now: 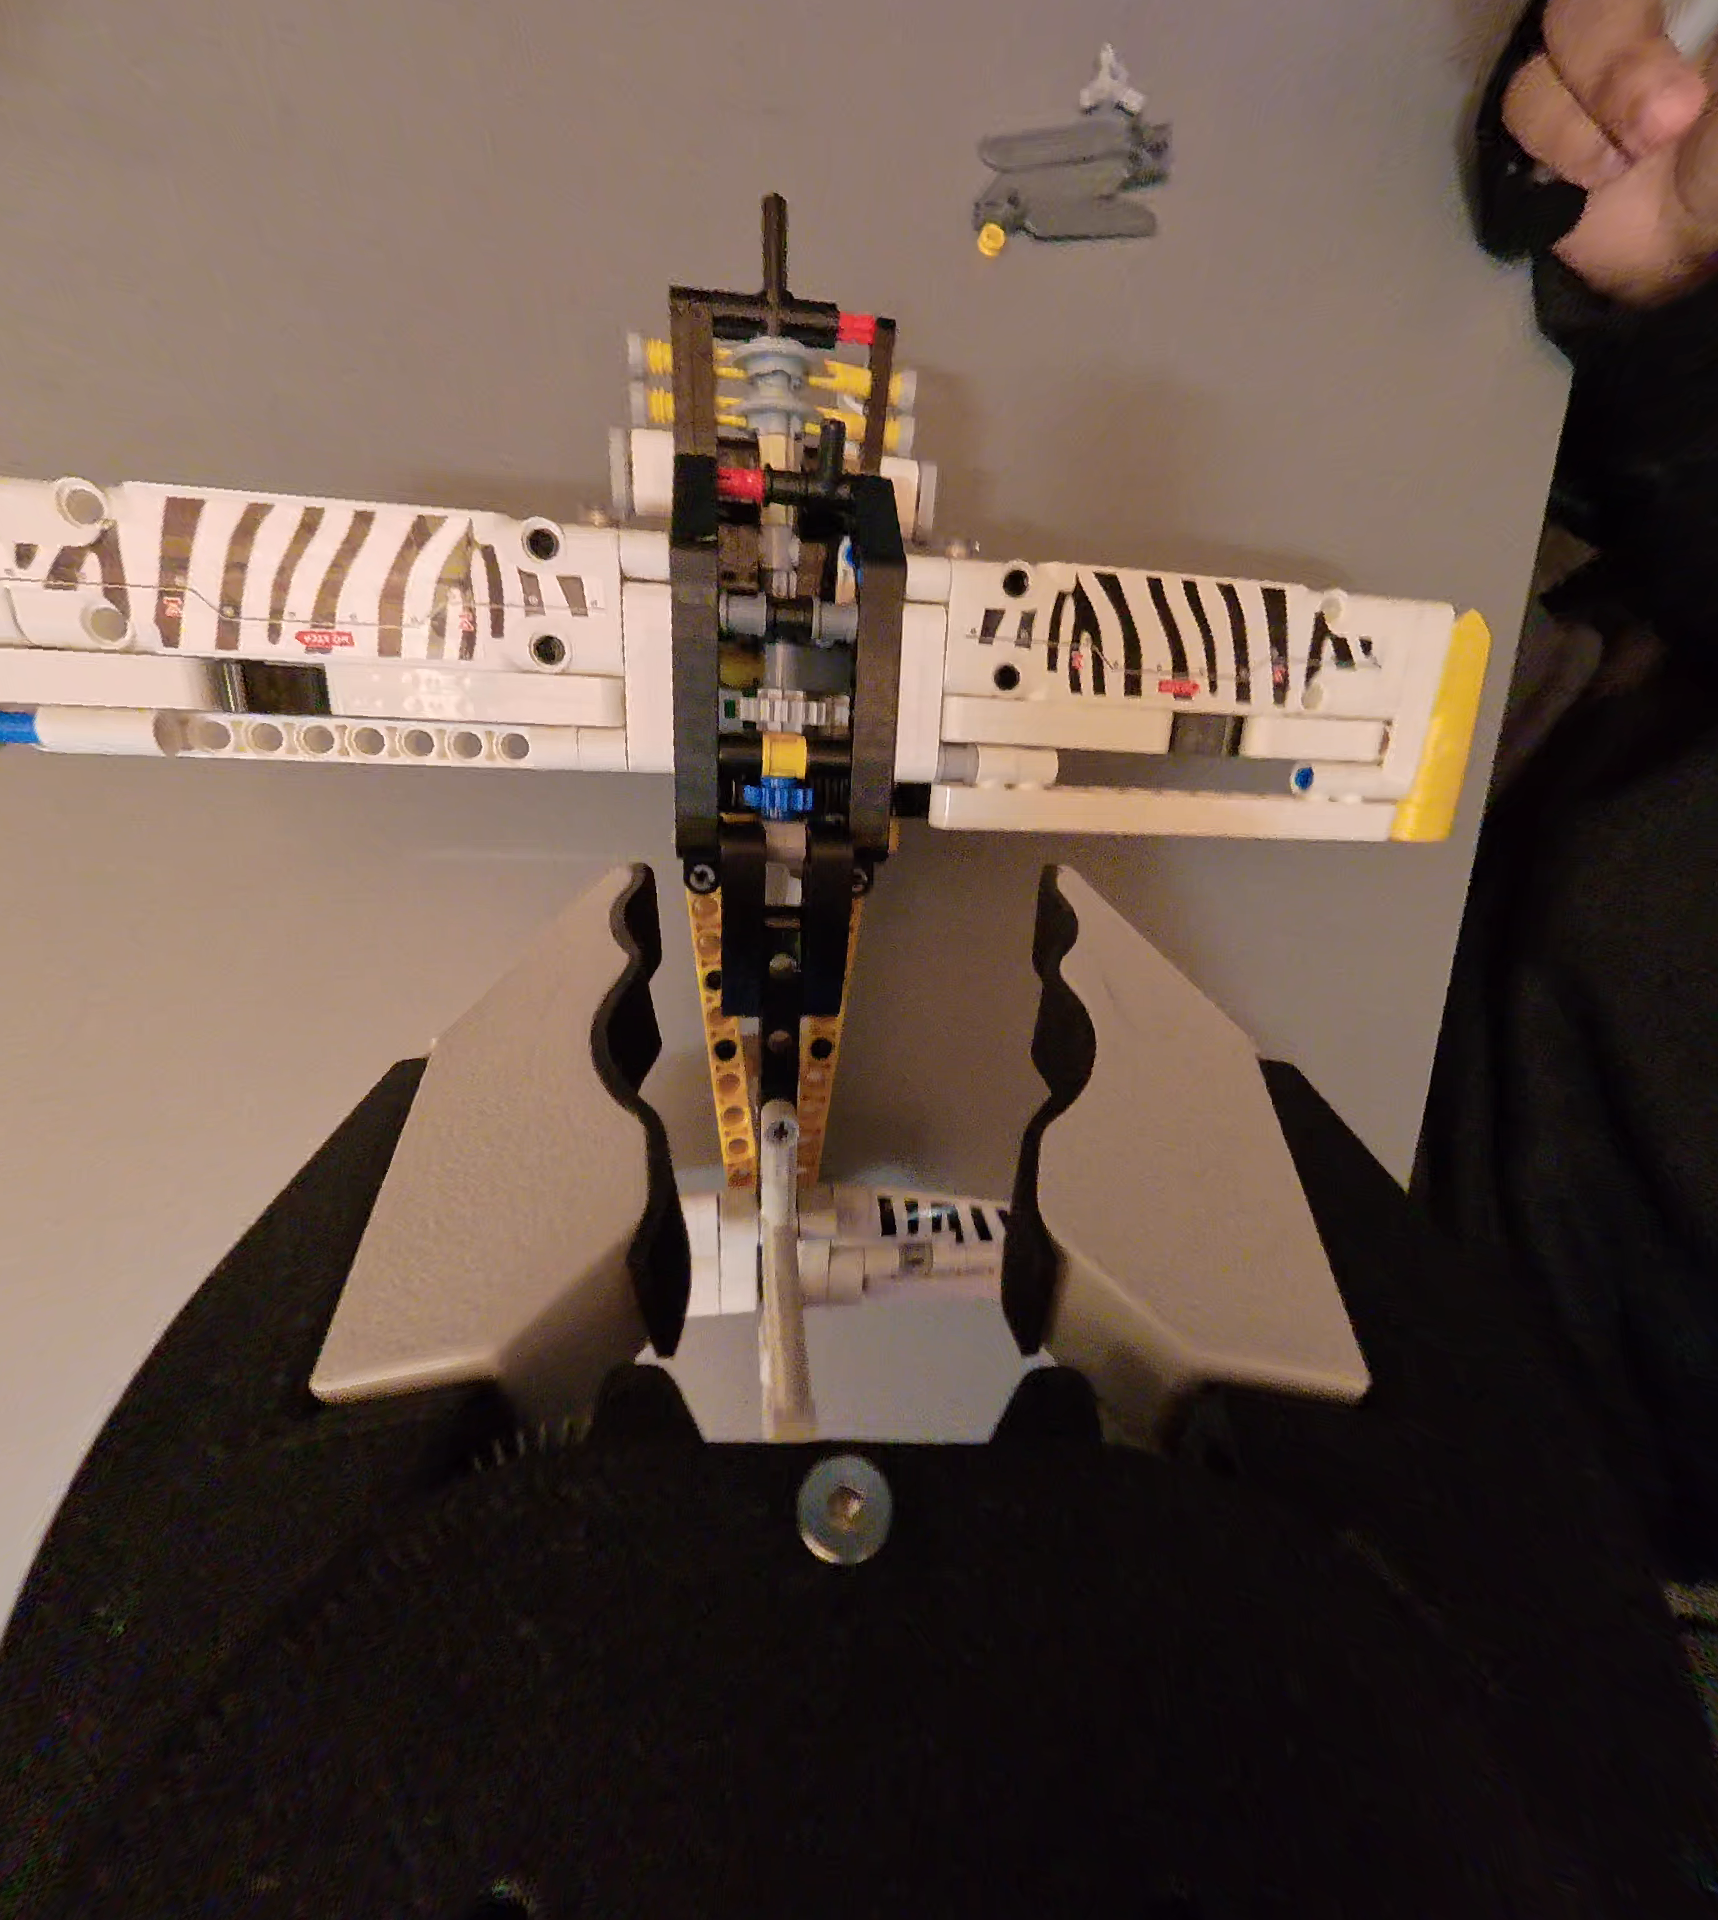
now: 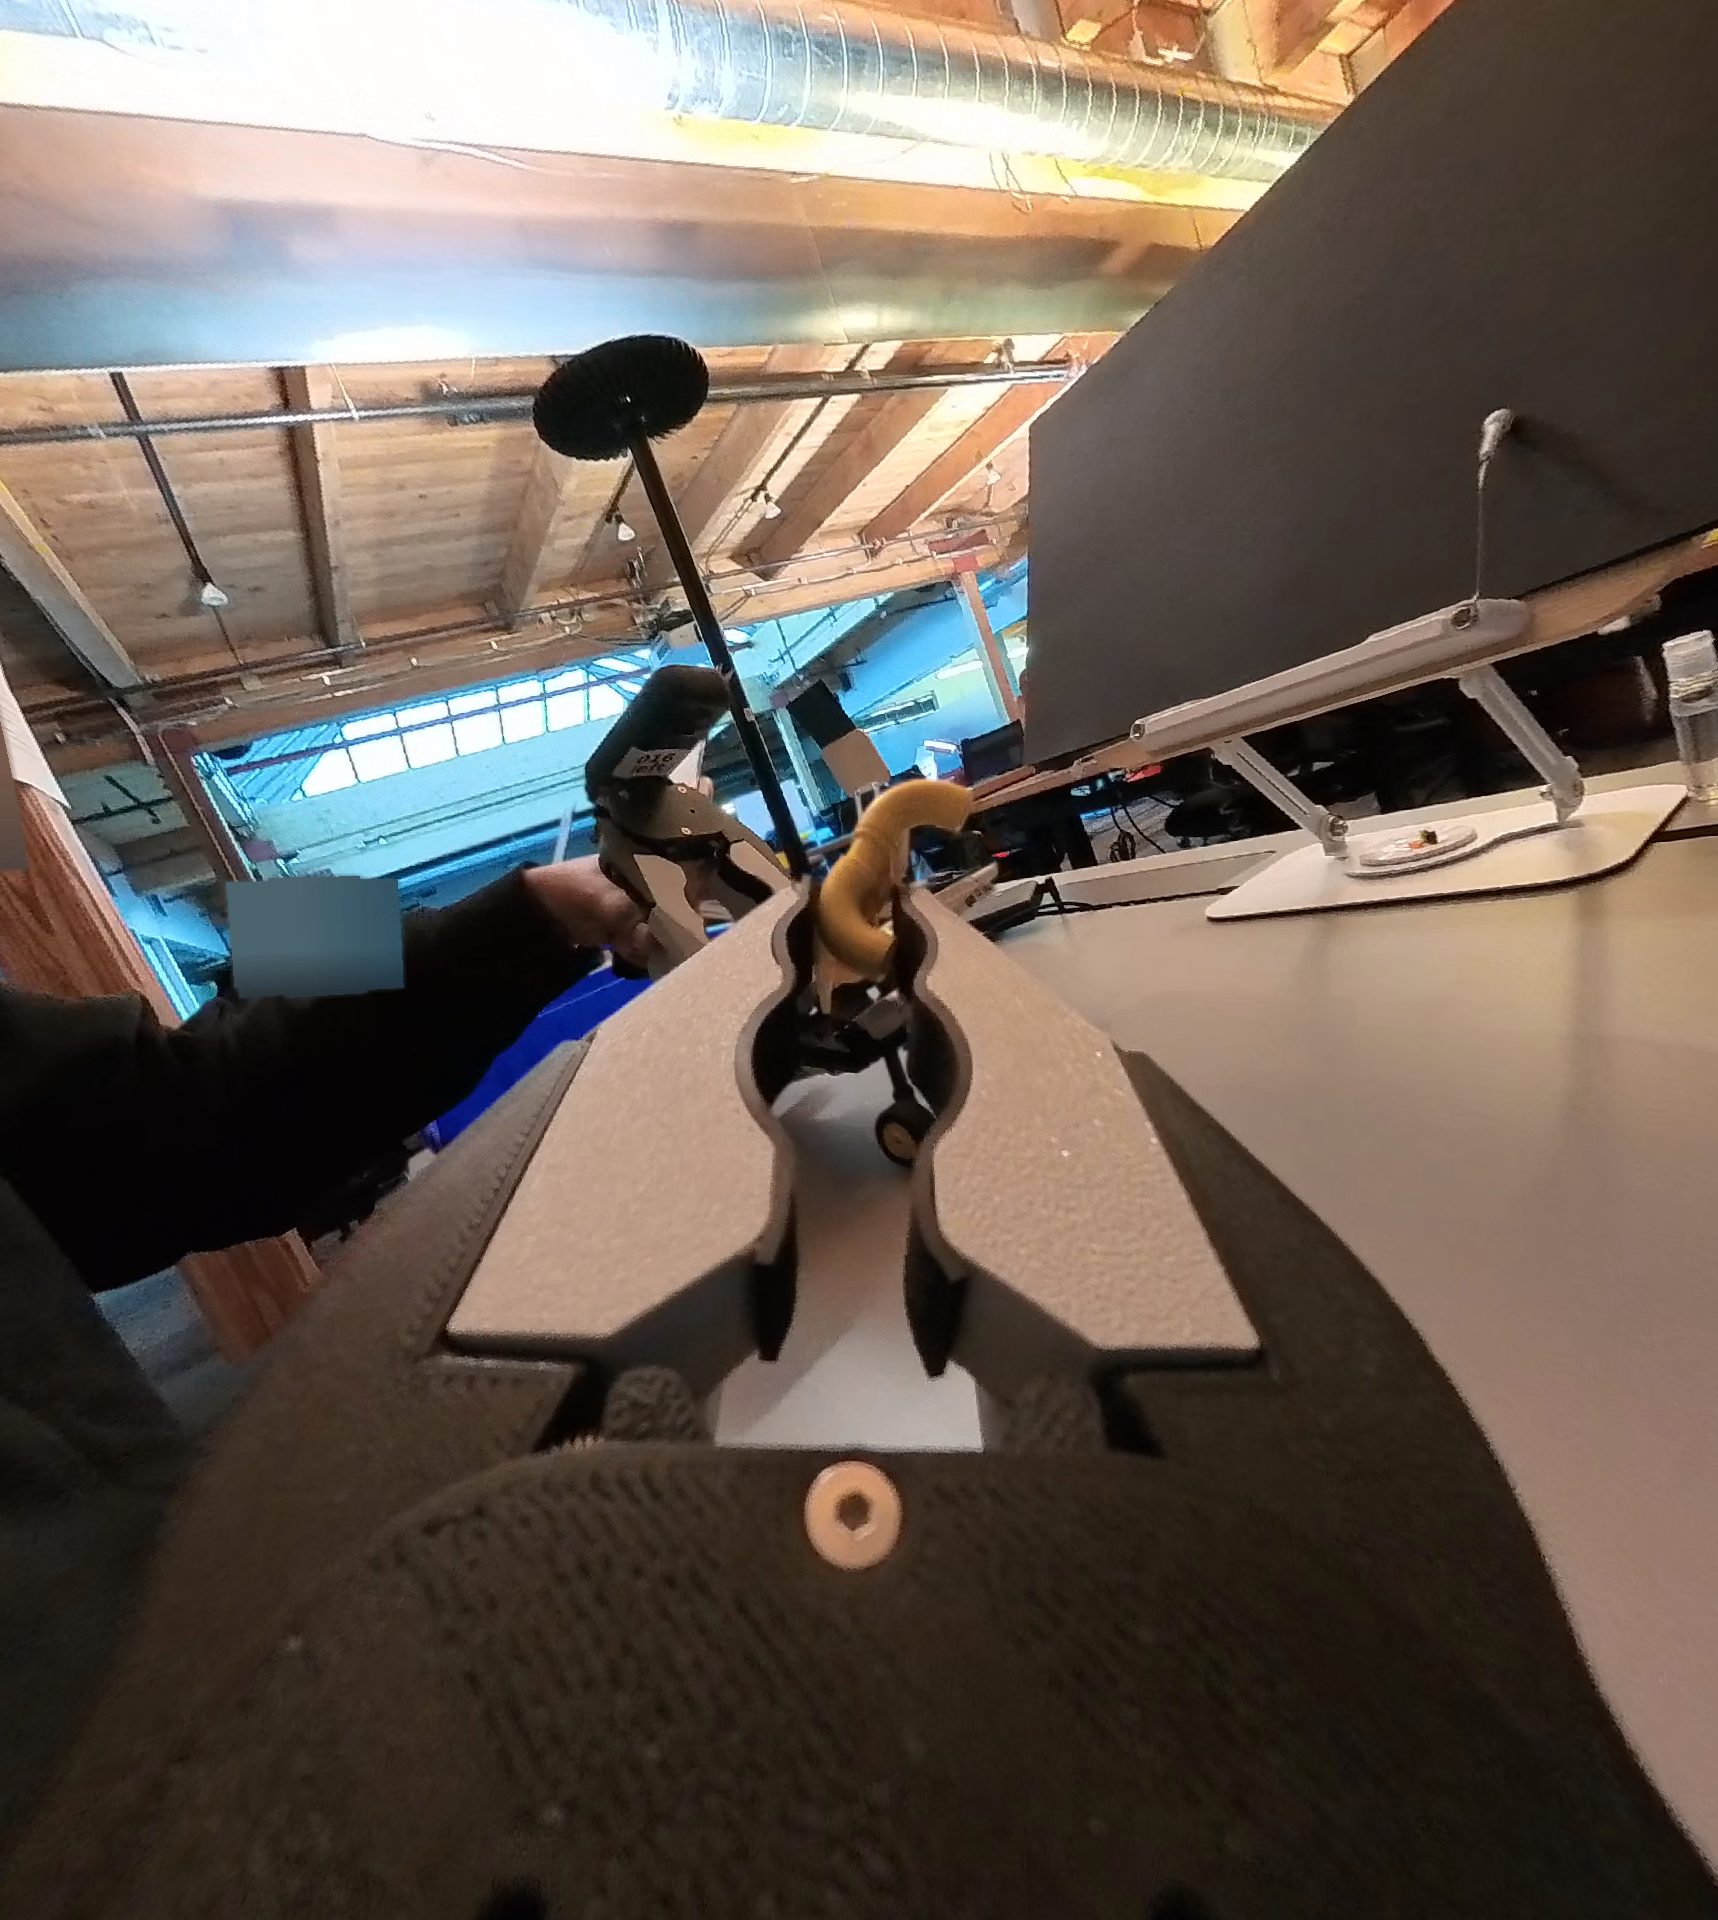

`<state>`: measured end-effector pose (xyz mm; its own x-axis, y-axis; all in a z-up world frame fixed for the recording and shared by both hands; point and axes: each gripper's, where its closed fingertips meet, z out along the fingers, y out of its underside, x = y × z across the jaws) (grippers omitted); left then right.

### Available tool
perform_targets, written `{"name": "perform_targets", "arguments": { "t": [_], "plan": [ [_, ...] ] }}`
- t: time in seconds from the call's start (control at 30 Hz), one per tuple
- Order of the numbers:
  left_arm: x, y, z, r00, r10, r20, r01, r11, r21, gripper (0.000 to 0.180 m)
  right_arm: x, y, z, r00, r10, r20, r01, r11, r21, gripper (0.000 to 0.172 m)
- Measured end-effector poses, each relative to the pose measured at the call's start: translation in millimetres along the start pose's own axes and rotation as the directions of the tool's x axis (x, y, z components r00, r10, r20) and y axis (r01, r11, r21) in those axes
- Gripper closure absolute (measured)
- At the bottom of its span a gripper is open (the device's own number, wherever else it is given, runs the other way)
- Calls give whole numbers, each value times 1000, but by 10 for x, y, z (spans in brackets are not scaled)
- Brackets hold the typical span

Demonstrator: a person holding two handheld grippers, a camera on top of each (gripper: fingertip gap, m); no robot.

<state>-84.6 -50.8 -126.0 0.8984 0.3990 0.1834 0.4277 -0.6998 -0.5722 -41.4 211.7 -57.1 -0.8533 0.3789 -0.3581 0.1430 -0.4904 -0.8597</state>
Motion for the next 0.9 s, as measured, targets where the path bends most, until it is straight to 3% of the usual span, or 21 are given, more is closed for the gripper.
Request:
{"name": "perform_targets", "arguments": {
  "t": [0.2,0.3,0.5,0.67,0.8,0.9],
  "plan": [
    [-109,229,204,998,10,58,-2,992,-124,119,0,26,15,1000,-8,-6,8,1000,-16,160],
    [-184,222,277,988,55,143,-35,990,-140,145,-7,42,22,1000,-17,-9,17,1000,-25,161],
    [-336,158,154,974,152,168,-117,972,-206,144,-4,26,9,1000,-10,-9,10,1000,-14,161],
    [-537,104,20,934,355,44,-333,907,-259,146,-8,54,24,1000,-19,-14,18,999,-31,160],
    [-807,55,26,940,341,-26,-338,916,-215,146,-5,59,23,1000,-21,-18,21,999,-34,160],
    [-1190,26,3,929,368,42,-351,911,-219,145,1,58,20,1000,-16,-18,15,999,-32,160]
  ]
}}
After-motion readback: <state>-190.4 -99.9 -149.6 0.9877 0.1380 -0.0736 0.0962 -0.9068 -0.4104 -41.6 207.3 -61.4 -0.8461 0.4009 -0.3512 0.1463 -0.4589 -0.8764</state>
